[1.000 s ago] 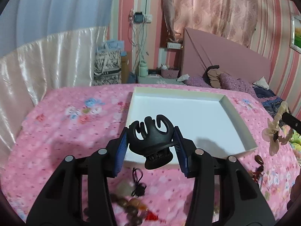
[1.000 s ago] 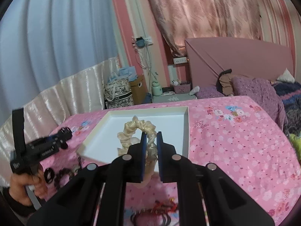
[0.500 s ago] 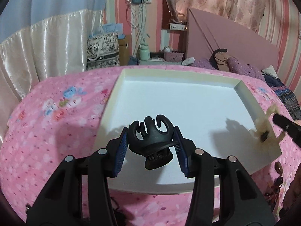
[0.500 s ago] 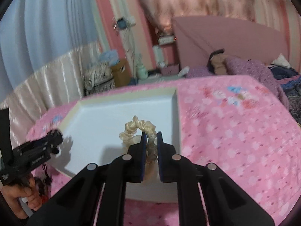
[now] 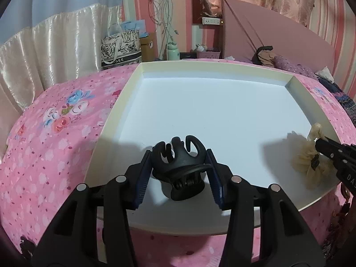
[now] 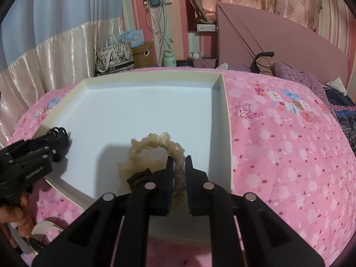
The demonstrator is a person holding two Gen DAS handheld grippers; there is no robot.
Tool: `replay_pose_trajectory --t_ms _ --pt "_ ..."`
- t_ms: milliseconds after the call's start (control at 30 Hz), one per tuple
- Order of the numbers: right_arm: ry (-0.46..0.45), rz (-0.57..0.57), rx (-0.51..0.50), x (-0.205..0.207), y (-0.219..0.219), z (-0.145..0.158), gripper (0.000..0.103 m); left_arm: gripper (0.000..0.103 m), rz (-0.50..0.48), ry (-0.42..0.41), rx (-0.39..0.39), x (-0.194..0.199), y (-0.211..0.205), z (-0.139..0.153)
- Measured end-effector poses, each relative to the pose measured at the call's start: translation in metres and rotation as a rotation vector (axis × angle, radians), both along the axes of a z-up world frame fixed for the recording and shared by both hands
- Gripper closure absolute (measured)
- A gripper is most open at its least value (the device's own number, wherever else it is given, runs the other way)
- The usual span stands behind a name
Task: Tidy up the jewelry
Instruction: 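Carry the scrunchie and claw clip over the white tray with both tools, then lower both items into the tray and open both tools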
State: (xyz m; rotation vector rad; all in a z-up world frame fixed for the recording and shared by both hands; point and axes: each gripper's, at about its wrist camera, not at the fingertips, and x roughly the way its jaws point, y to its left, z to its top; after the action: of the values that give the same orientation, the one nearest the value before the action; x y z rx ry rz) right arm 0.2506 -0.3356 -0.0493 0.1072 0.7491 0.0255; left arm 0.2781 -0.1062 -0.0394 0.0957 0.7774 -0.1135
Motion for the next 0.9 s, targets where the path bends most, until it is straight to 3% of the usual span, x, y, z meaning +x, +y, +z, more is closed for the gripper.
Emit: replay_pose_trajectory --t_ms 567,633,733,900 --pt "0.023 -0.005 -0.034 0.005 0.008 -0.004 0.091 0.056 0.007 0.035 0.010 0.000 0.001 -0.005" --pt "0.022 -0.007 -0.042 0.005 0.010 -0.004 0.089 0.056 0.008 0.034 0.014 0.000 0.000 -0.004" --pt "0.011 -0.009 -0.048 0.004 0.010 -0.003 0.072 0.045 0.007 0.029 0.023 -0.002 0.000 -0.004" --pt "0.002 -0.009 -0.053 0.002 0.010 -0.001 0.069 0.040 0.005 0.002 0.018 -0.005 0.000 0.000"
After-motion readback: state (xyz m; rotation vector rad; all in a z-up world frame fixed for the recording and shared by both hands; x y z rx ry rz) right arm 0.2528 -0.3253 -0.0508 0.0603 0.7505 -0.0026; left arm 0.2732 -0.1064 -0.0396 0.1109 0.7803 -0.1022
